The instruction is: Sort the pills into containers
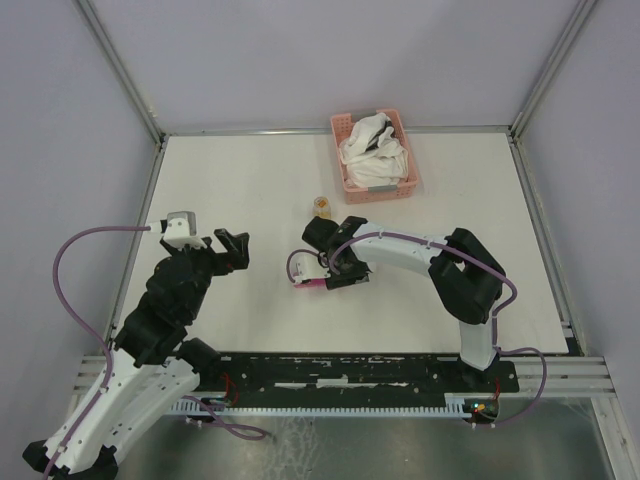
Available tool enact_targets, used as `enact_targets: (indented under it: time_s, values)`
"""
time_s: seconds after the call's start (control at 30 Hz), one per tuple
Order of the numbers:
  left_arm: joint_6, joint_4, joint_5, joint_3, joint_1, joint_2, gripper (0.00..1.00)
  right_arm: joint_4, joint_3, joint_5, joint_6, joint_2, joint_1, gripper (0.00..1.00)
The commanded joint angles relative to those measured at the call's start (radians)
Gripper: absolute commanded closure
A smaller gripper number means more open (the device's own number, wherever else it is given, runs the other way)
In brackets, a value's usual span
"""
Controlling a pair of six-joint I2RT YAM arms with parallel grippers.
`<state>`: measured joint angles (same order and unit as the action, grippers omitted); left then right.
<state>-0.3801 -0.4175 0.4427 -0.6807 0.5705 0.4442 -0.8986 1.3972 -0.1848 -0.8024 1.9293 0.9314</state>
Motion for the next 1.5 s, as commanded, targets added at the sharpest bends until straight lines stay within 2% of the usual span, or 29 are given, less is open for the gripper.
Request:
enact_targets:
  time_s: [0.0,1.47]
  values:
    - [0.04,0.031,-0.002,-0.002,-0.007,0.002,0.01,-0.009,0.036,-0.028,-0.009,0.008,0.007,0.99]
    - [0.038,0.033,-0.01,-0.002,-0.013,0.002,0.01,-0.018,0.041,-0.043,-0.009,0.016,0.026,0.99]
